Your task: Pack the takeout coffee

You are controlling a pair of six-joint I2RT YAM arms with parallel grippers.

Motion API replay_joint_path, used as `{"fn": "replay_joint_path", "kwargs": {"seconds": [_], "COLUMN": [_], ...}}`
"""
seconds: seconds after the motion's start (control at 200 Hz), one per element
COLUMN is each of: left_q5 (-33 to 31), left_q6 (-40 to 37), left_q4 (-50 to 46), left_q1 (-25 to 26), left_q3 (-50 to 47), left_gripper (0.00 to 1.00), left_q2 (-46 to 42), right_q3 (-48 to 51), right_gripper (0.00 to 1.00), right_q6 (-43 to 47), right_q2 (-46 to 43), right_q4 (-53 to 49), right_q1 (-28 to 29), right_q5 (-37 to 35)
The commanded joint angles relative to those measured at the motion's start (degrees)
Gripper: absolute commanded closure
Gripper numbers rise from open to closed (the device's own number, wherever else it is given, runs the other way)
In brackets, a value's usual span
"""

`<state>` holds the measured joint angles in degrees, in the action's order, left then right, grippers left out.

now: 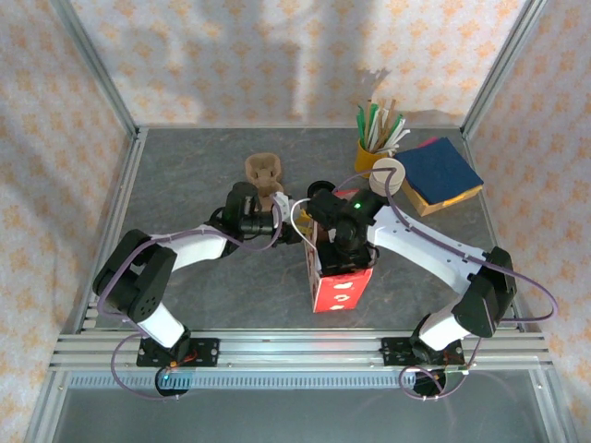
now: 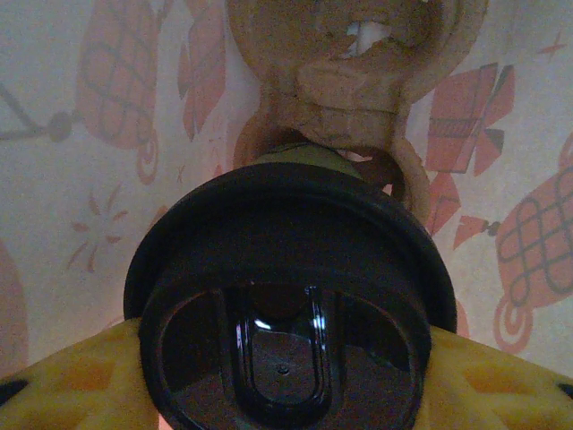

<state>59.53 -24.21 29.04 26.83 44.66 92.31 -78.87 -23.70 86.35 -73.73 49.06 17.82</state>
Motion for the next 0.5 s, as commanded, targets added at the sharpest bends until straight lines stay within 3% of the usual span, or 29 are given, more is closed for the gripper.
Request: {"fn": "replay_joint_path", "kwargs": {"seconds": [0.0,0.145,0.215,0.385,0.496], "left_q5": [3.05,2.13,0.69,-4.34,-8.9], "left_q6": [-3.35,-3.57,-1.04,22.65,34.79], "left_q4": [-1.51,-2.39,0.95,29.94,41.11], "left_q1": [-0.41,-0.72,-1.61,-6.76,-8.54], "left_q3": [1.82,2.48,0.39,-12.14,-17.41], "left_gripper": [0.61,0.59,0.49,0.32,0.31], "left_q2": [0.25,-0.12,-2.18,-9.51,-13.13], "right_q3": [-1.81,-1.94,-2.16,-2.93,-3.81], "right_gripper": [0.46,0.45,0.46,0.46,0.46], "right_q6": [0.76,0.83,0.85,0.94,1.29], "right_q2": [-0.21,-0.05,0.05,0.16,0.14], "right_q4": [-1.32,-1.3,-1.32,-1.27,-1.27], "right_q1": [-0.29,-0.41,-0.37,-0.52,-0.55], "right_q5": [-1.48,-1.54,-1.65,-1.87,-2.22]}}
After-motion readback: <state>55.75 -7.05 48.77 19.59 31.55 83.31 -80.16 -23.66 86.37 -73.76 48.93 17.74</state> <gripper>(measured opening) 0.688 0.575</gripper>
